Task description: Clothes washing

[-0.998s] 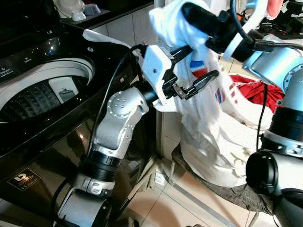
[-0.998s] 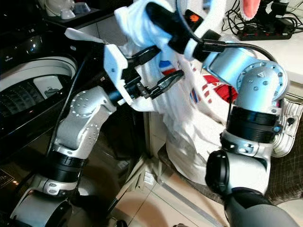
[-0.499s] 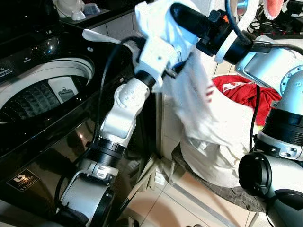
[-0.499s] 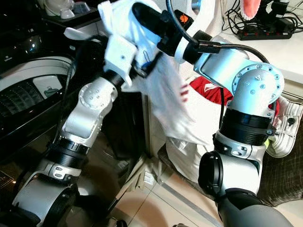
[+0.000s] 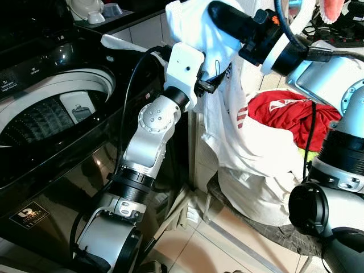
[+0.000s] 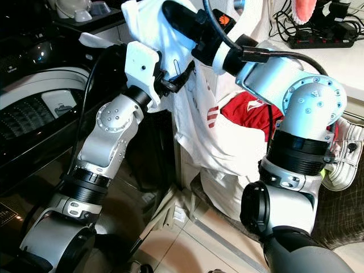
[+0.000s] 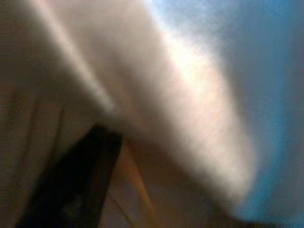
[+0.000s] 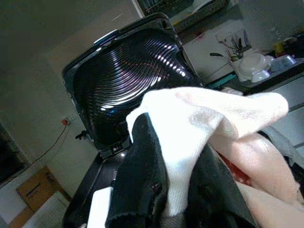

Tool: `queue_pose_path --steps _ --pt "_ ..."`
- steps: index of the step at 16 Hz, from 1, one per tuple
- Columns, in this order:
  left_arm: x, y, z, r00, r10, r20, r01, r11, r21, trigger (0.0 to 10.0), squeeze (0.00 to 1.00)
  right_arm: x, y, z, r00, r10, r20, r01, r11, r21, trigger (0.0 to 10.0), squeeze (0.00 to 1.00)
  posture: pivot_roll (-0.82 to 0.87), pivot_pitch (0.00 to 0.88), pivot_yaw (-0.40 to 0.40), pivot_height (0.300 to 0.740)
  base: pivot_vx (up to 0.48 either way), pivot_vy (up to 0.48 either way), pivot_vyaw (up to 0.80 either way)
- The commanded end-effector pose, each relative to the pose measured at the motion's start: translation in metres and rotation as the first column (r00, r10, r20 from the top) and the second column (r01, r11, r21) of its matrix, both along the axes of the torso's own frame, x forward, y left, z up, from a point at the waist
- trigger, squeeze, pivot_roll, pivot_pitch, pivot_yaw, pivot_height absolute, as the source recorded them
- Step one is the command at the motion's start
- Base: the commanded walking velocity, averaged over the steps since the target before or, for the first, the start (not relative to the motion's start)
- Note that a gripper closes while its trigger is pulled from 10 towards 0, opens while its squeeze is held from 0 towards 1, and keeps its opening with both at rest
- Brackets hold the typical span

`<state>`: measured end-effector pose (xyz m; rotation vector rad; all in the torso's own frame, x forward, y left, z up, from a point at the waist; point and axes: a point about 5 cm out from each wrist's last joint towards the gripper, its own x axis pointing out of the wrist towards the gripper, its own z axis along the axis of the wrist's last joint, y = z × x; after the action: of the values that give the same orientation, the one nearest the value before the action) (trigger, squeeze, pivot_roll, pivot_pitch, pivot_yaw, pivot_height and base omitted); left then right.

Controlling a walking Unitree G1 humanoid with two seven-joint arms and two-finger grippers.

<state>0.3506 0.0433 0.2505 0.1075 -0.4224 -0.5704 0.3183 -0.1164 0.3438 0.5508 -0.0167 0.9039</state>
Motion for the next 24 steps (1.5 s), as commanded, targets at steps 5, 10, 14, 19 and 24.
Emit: queue_pose_path --steps 5,10,14,19,24 --pt "0.001 0.006 0.0 1.0 -0.008 -0.004 0.008 1.0 -0.014 0.0 0.0 -0.001 -0.005 0.006 1.0 -0.024 0.019 0.024 1.0 0.018 0.0 0.0 -0.07 0.0 0.068 0.74 0.0 0.0 0.0" --pt "0.003 0.011 0.0 1.0 0.013 -0.006 -0.013 1.0 -0.016 0.0 0.0 0.0 -0.006 0.006 0.999 -0.039 0.014 0.039 0.999 0.017 0.0 0.0 -0.07 0.0 0.067 0.74 0.0 0.0 0.0" --pt "0.011 0.028 0.006 0.994 0.105 0.003 -0.105 0.994 -0.023 0.0 0.0 0.001 -0.013 0.004 0.996 -0.084 0.008 0.083 0.996 0.019 0.0 0.0 -0.07 0.0 0.067 0.74 0.0 0.0 0.0" --pt "0.034 0.084 0.042 0.949 0.308 0.071 -0.312 0.948 0.055 0.0 0.0 0.004 -0.033 -0.014 0.978 -0.204 -0.048 0.205 0.979 0.005 10.0 1.0 -0.06 0.0 0.074 0.74 0.0 0.0 0.0" --pt "0.057 0.138 0.119 0.794 0.553 0.253 -0.601 0.777 0.187 0.0 0.0 0.006 -0.039 -0.039 0.936 -0.34 -0.087 0.328 0.936 -0.129 10.0 0.0 -0.06 0.0 0.086 0.74 0.0 0.0 0.0"
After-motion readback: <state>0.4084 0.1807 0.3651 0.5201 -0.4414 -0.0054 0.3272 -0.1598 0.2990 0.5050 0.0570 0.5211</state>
